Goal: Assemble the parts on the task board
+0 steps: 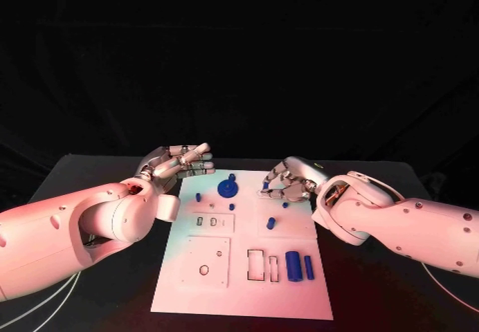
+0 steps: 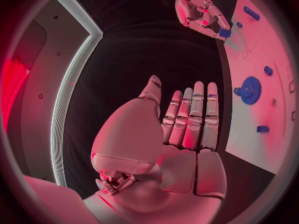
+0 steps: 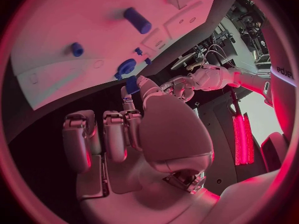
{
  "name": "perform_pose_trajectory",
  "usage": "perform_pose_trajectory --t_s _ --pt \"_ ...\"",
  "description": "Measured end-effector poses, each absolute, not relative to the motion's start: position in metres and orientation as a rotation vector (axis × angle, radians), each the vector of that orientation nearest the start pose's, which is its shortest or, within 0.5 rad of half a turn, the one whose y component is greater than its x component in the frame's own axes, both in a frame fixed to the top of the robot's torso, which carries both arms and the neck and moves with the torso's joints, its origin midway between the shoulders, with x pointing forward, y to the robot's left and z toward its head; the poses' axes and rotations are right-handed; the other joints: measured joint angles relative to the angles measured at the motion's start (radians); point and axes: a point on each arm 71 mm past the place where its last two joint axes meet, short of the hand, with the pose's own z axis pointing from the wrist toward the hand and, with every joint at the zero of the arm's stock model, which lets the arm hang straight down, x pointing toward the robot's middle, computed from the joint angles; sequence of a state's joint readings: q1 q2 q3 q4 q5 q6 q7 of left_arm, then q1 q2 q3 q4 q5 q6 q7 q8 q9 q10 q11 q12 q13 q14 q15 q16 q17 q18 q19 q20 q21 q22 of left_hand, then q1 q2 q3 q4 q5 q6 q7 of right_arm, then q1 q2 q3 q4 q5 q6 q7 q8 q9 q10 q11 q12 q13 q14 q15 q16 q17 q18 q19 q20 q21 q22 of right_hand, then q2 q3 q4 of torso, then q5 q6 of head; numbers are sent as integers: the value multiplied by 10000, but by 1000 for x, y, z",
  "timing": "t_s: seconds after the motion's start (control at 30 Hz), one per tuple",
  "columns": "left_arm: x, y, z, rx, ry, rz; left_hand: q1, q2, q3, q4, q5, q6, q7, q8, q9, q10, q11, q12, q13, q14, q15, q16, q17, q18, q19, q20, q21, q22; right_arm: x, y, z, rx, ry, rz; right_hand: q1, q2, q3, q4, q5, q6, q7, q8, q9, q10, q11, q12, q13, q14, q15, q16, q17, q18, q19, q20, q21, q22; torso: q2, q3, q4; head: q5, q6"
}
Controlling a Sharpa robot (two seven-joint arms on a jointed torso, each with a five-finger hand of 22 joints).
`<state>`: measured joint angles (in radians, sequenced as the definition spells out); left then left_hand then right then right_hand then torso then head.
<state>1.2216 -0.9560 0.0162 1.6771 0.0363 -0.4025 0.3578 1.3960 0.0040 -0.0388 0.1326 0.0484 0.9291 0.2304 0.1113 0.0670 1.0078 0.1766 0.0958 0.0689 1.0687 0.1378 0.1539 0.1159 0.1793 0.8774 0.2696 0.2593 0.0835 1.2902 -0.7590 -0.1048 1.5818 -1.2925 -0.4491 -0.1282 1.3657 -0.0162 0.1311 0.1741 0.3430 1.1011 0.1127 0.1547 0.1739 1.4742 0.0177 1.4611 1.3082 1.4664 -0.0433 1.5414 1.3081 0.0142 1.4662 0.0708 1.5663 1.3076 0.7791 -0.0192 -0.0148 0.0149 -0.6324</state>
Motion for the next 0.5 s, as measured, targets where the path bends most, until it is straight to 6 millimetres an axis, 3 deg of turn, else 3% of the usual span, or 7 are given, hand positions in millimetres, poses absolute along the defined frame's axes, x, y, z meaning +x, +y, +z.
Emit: perform_pose_trajectory --t_s 0.3,0.5 --pt "475 221 -141 -11702 13440 -15371 0 0 0 0 0 0 0 0 0 0 0 0 0 0 0 0 9 1 0 0 0 -8 465 -97 -157 -1800 15674 7983 8 -10 80 -80 75 -15 -15 0 34 -1 0 0 -1 0 0 0 -1 0 0 1 0 -1 -101 -81 123 -24 -121" --pt "475 221 -141 -11721 13440 -15375 0 0 0 0 0 0 0 0 1 0 0 0 0 0 0 0 9 -1 0 0 0 -9 458 -74 -171 -2392 15725 7887 42 -125 115 -116 77 -15 -16 3 57 -1 1 1 -2 0 0 0 -2 0 0 1 0 -2 -113 -88 136 -26 -141"
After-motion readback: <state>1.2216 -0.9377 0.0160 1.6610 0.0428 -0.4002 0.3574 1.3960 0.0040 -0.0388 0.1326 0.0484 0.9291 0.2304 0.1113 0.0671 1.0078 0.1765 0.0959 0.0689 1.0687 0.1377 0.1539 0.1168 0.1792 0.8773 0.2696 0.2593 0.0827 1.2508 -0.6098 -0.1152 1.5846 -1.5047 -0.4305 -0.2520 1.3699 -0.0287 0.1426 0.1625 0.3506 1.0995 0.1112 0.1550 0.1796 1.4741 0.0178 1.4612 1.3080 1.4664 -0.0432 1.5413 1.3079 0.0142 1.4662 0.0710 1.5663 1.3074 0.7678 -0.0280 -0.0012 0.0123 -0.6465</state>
